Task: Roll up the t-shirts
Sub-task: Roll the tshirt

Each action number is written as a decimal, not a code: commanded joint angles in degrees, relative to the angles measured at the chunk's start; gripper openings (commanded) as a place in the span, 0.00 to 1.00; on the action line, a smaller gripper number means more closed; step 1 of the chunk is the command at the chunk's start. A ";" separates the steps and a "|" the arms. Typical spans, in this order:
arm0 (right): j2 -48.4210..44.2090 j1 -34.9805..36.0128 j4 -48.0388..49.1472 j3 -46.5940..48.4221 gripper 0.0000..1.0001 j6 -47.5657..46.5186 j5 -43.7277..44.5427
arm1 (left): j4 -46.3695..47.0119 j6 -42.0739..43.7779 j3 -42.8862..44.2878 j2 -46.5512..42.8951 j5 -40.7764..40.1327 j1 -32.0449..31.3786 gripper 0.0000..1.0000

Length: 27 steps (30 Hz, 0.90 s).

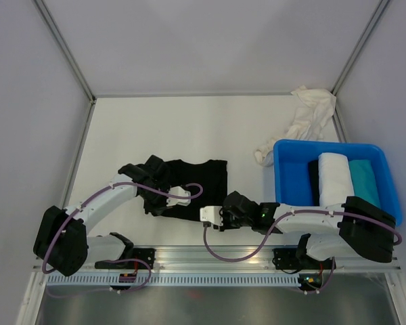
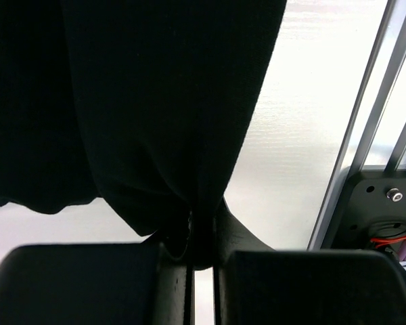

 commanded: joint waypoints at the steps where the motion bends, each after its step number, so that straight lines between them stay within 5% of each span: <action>1: 2.40 0.38 1.84 2.40 0.29 0.48 2.51 | -1.55 3.12 0.75 0.04 3.71 0.47 0.02; 4: 1.44 0.38 -1.23 2.84 0.02 1.97 1.99 | -3.31 4.35 0.49 -0.31 4.41 1.26 0.02; 12: -2.96 -1.56 -14.41 7.58 0.00 4.70 -11.27 | -15.08 9.97 2.95 -0.49 8.37 3.19 0.03; 16: -2.26 -7.60 -21.62 12.94 0.00 2.86 -25.39 | -21.41 13.40 5.32 0.13 9.77 3.72 0.05; 19: -0.06 -12.95 -26.71 14.97 0.00 1.63 -30.69 | -23.35 14.99 6.46 1.97 10.74 4.60 0.12; 23: 2.74 -18.86 -24.02 15.50 0.00 3.11 -36.32 | -20.90 12.37 8.13 6.71 10.74 8.19 0.46; 27: 5.82 -22.46 -20.84 16.47 0.00 6.36 -38.61 | -16.86 7.98 9.37 7.17 13.37 11.01 0.54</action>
